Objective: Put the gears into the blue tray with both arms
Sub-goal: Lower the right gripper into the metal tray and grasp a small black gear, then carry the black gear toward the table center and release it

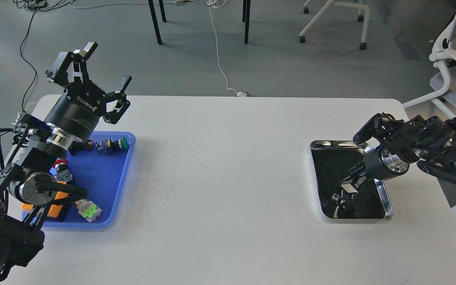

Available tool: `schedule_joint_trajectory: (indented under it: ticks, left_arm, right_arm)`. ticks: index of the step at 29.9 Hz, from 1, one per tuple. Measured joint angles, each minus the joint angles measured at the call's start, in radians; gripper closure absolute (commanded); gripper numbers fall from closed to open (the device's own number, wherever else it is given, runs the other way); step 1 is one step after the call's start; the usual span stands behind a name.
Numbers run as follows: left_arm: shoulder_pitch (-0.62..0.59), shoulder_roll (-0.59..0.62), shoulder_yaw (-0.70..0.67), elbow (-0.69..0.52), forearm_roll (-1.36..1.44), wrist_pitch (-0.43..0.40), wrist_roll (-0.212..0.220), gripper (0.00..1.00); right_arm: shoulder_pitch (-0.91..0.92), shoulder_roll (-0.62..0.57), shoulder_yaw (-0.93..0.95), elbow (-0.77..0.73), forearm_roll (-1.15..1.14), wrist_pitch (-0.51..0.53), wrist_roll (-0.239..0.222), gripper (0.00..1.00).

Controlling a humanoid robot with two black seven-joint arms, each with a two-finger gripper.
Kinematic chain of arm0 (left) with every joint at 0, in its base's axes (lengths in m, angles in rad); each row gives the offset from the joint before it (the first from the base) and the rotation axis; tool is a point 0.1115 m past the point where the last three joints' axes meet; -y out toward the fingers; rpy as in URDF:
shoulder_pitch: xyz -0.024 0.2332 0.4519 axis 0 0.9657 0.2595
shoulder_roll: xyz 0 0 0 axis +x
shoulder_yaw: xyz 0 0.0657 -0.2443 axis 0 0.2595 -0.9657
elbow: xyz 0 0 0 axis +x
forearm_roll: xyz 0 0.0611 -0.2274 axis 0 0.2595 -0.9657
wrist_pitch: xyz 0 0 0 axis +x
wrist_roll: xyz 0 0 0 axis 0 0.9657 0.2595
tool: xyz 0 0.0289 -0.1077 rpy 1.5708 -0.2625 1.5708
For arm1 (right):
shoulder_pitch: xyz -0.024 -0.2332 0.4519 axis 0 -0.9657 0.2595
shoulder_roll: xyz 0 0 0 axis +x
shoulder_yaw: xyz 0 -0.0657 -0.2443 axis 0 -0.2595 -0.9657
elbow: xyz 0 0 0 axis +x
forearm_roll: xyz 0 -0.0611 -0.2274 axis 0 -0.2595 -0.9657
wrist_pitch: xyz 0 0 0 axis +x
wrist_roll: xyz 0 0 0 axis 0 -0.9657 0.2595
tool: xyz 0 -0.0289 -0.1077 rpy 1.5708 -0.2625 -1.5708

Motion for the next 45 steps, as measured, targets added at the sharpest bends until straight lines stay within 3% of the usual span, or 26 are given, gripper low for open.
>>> schedule_joint_trajectory:
  ticks: [14,23,31,35,45]
  left_arm:
    - [0.000,0.001,-0.002,-0.001,0.000,-0.002,0.000,0.02]
    - [-0.002,0.008,-0.002,-0.001,-0.001,-0.002,0.000,0.02]
    - [-0.002,0.023,-0.003,-0.001,-0.003,-0.003,0.000,0.02]
    - [-0.002,0.026,-0.003,-0.001,-0.004,-0.004,-0.001,0.02]
    - [-0.002,0.027,-0.004,-0.003,-0.005,-0.004,-0.003,0.02]
  right_arm:
    - [0.000,0.003,-0.006,-0.001,0.000,0.000,0.001,0.78]
    - [0.017,0.003,-0.006,0.006,-0.001,0.000,-0.001,0.80]
    - [0.170,0.006,0.003,0.080,0.016,-0.001,0.000,0.80]
    - [0.231,0.080,0.003,0.096,0.079,0.001,0.000,0.80]
    - [0.253,0.401,-0.013,0.047,0.232,-0.003,0.000,0.79]
